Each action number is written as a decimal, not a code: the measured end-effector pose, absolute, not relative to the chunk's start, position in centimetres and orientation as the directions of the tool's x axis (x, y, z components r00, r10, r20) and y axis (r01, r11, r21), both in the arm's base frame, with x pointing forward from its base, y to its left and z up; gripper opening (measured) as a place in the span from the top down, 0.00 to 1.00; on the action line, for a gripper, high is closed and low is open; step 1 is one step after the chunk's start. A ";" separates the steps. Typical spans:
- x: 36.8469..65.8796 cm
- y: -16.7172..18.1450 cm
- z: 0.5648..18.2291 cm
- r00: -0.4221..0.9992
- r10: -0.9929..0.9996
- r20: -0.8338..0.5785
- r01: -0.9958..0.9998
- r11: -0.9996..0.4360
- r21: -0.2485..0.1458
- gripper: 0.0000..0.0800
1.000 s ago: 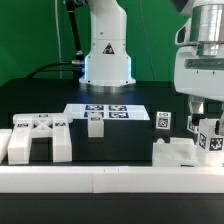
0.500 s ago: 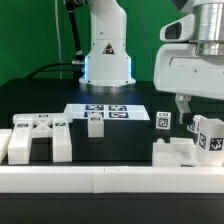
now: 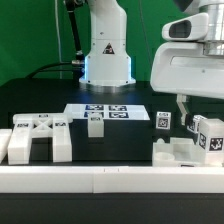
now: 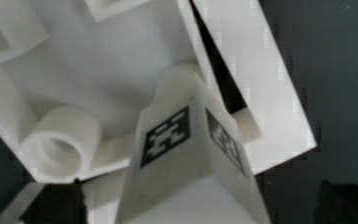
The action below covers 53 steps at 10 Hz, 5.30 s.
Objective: Assemble chair
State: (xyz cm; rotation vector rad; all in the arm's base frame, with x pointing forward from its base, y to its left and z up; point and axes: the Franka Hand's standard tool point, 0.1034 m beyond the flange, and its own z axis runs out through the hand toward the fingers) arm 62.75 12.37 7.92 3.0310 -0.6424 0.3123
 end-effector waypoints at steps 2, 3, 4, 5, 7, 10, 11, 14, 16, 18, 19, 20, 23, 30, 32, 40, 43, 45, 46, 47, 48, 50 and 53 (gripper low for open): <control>63.1 12.6 7.8 0.953 -0.203 0.223 -0.214 -0.976 0.028 0.19; 63.1 12.7 7.7 0.962 -0.150 0.227 -0.164 -0.986 0.041 0.19; 63.1 12.7 7.6 0.973 -0.059 0.225 -0.076 -0.995 0.071 0.19; 63.1 12.7 7.6 0.975 -0.007 0.221 -0.027 -0.996 0.087 0.19; 63.1 12.7 7.6 0.975 -0.009 0.221 -0.028 -0.996 0.087 0.31; 63.2 12.7 7.7 0.975 -0.009 0.224 -0.029 -0.996 0.086 0.63; 63.2 12.7 7.7 0.975 -0.010 0.224 -0.030 -0.996 0.086 0.63; 63.3 12.3 7.7 0.962 -0.141 0.232 -0.157 -0.986 0.054 0.63; 63.3 12.0 7.7 0.928 -0.285 0.238 -0.298 -0.954 0.021 0.63; 63.4 11.5 7.8 0.904 -0.353 0.242 -0.366 -0.930 0.011 0.63; 63.4 11.4 7.8 0.904 -0.352 0.242 -0.366 -0.931 0.012 0.63; 63.4 11.4 7.9 0.907 -0.345 0.243 -0.358 -0.934 0.012 0.63; 63.3 11.5 9.4 0.909 -0.335 0.249 -0.345 -0.939 -0.003 0.28; 61.3 9.5 10.7 0.928 -0.292 0.232 -0.301 -0.954 0.004 0.19; 61.3 9.5 10.7 0.928 -0.292 0.231 -0.301 -0.954 0.005 0.19; 56.9 1.8 10.6 0.961 -0.167 0.221 -0.178 -0.984 0.030 0.19; 56.8 1.7 10.5 0.963 -0.158 0.219 -0.169 -0.985 0.034 0.19; 55.4 0.3 10.1 0.975 -0.011 0.221 -0.028 -0.997 0.073 0.19; 54.2 -1.5 10.0 0.963 0.123 0.240 0.097 -0.988 0.116 0.19; 53.1 -3.5 9.9 0.937 0.218 0.274 0.178 -0.970 0.166 0.19; 52.5 -4.1 9.5 0.941 0.206 0.270 0.167 -0.973 0.159 0.19; 52.6 -3.9 9.5 0.941 0.206 0.269 0.168 -0.973 0.157 0.19; 52.6 -3.9 9.4 0.941 0.207 0.267 0.169 -0.973 0.157 0.19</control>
Offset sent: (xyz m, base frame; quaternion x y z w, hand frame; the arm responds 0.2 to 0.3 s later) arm -0.0019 0.0065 -0.0073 -0.0047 0.0197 -0.2206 0.9752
